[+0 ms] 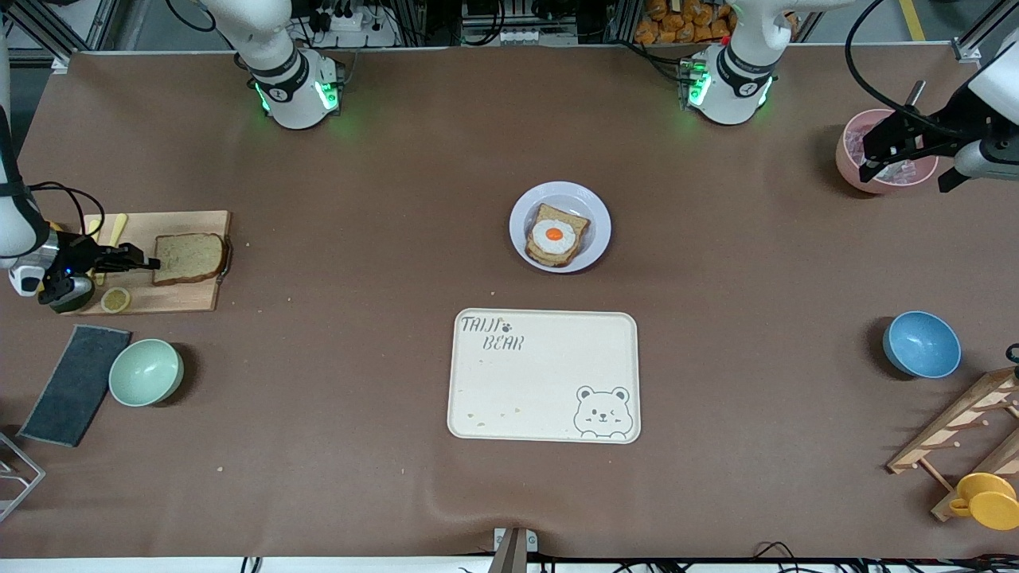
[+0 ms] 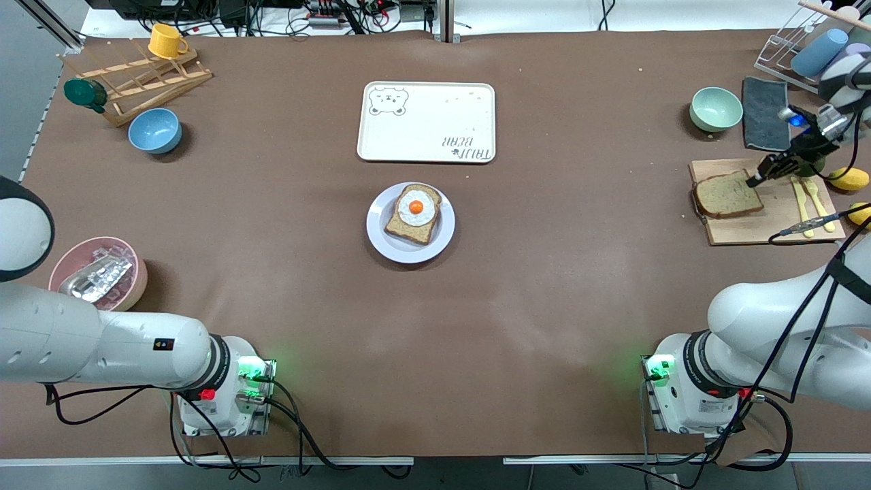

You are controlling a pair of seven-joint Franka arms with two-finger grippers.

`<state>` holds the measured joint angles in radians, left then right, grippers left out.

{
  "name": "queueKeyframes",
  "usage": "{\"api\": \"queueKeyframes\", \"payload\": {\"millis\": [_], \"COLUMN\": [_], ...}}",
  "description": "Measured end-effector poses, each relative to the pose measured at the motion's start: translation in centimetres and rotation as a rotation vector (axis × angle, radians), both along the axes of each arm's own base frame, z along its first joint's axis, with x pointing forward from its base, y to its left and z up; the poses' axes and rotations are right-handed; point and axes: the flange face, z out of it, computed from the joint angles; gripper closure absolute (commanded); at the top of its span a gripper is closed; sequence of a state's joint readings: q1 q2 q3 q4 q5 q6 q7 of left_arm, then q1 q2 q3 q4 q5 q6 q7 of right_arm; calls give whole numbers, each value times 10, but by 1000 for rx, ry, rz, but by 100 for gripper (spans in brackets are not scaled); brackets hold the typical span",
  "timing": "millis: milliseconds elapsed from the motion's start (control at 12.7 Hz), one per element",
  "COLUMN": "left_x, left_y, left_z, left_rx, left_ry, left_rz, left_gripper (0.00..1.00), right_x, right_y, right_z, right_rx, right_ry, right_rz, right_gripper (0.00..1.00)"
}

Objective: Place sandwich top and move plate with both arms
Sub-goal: 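Grasp the bread slice with the right gripper and lift it, then carry the bread slice with the right gripper to the white plate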

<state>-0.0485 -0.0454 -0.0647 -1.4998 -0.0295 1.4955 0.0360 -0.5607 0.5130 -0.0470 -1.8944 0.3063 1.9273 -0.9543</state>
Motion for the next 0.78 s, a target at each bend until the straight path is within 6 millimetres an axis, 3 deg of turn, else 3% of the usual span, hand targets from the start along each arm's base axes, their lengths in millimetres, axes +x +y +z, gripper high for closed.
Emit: {"api": "queueKeyframes", "payload": {"millis": [392,549,785], "left_x": [0,0,0], "left_y": [-1,-1,-1], "left_z": [0,0,0], "left_rx": [0,0,0], "left_ry": [0,0,0], "left_rz": [-2,-2,-2], "left_gripper": [0,0,0], "right_x": [51,69,91], "right_y": [84,137,233], "right_z": [77,104,130], "right_rx": [46,69,93], "right_ry": [99,99,122], "right_rz": [56,93,94], "right_gripper": [100,100,100]}}
